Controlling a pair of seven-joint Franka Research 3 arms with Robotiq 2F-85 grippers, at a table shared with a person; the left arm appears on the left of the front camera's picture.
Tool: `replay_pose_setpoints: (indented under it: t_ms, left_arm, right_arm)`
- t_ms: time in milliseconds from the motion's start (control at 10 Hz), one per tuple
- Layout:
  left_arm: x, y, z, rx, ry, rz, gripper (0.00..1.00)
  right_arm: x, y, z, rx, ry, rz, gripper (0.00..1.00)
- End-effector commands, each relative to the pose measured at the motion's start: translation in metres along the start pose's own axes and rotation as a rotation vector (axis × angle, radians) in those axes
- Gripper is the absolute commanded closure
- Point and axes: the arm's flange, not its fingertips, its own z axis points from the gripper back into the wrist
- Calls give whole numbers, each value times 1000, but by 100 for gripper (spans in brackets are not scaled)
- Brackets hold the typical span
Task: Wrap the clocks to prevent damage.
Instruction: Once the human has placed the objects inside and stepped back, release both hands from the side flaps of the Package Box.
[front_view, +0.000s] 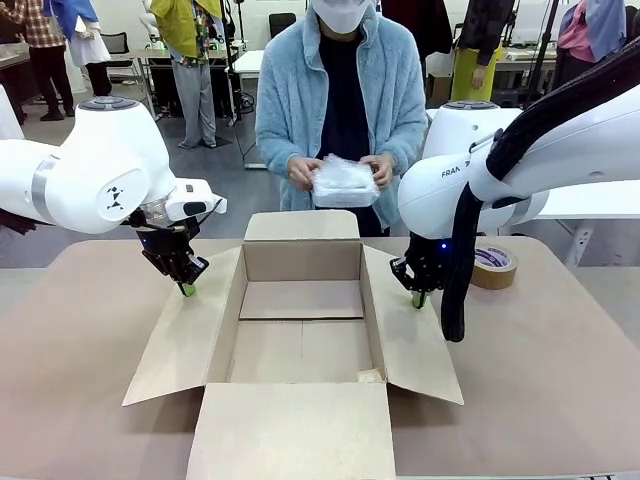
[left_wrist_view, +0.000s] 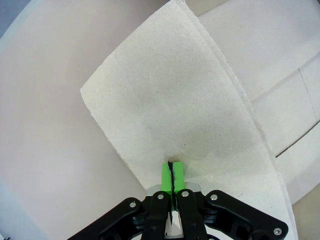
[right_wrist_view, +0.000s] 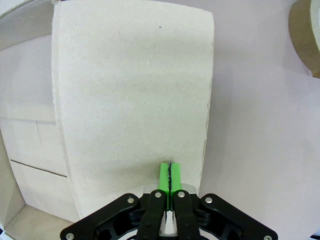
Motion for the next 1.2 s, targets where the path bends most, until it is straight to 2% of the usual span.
replay_pose_setpoints:
  t_ms: [0,1100]
  left_arm:
    - [0,0,0,1,1,2,100]
    - [0,0,0,1,1,2,100]
  right_arm:
    - [-2,1,-2,-12,4,-17,99]
    - [-2,1,-2,-12,4,-17,99]
